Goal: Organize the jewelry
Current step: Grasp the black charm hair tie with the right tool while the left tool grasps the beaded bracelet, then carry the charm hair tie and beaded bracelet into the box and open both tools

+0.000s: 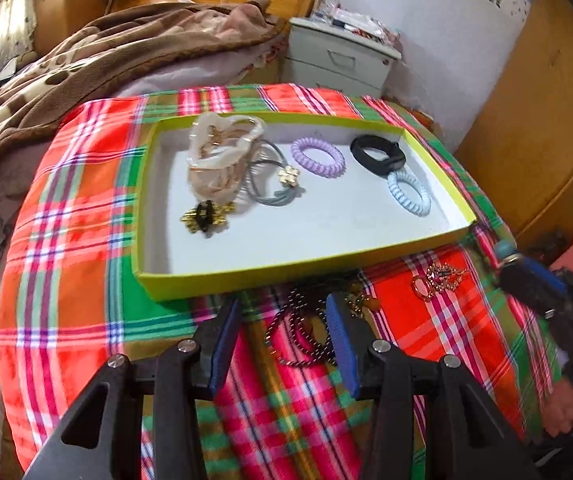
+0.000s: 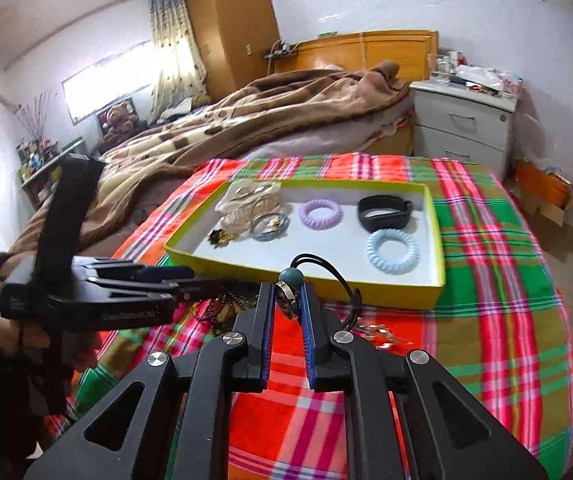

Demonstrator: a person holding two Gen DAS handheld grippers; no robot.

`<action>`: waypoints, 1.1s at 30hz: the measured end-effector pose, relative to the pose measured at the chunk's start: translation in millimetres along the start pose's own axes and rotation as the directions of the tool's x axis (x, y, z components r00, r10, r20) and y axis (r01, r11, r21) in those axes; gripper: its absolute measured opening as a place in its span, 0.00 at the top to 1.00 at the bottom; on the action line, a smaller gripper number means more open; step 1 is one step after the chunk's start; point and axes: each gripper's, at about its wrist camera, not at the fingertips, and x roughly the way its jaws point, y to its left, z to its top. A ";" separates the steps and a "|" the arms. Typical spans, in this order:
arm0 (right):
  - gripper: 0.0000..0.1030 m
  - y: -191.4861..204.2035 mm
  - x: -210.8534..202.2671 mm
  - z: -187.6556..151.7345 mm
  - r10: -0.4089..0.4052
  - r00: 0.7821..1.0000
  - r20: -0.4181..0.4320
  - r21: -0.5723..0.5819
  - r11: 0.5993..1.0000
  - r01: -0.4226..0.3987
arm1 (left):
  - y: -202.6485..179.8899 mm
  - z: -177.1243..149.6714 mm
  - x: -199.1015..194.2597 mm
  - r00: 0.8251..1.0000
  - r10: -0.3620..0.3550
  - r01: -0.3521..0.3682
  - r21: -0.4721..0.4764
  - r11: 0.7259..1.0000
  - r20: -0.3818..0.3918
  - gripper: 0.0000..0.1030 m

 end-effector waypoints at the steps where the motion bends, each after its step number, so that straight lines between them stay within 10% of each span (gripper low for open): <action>1: 0.87 -3.9 -6.0 0.3 -0.013 1.000 0.013 0.007 1.000 0.012 | -1.6 1.0 1.9 1.000 0.012 -0.012 0.002 1.000 0.002 0.56; 16: 0.87 -26.2 -35.8 0.8 -0.095 0.993 0.069 0.058 0.994 0.091 | -16.7 0.1 18.6 0.998 0.062 -0.061 0.065 0.996 -0.013 0.57; 25: 0.87 -21.1 -31.5 -5.0 -0.091 0.995 0.052 0.056 0.995 0.088 | -10.1 -2.6 14.7 0.999 0.051 -0.051 0.037 0.998 0.003 0.82; 33: 0.87 -21.8 -31.5 -6.5 -0.096 0.994 0.053 0.061 0.994 0.093 | -4.6 -4.8 3.3 0.999 0.039 -0.039 0.015 0.999 0.037 0.84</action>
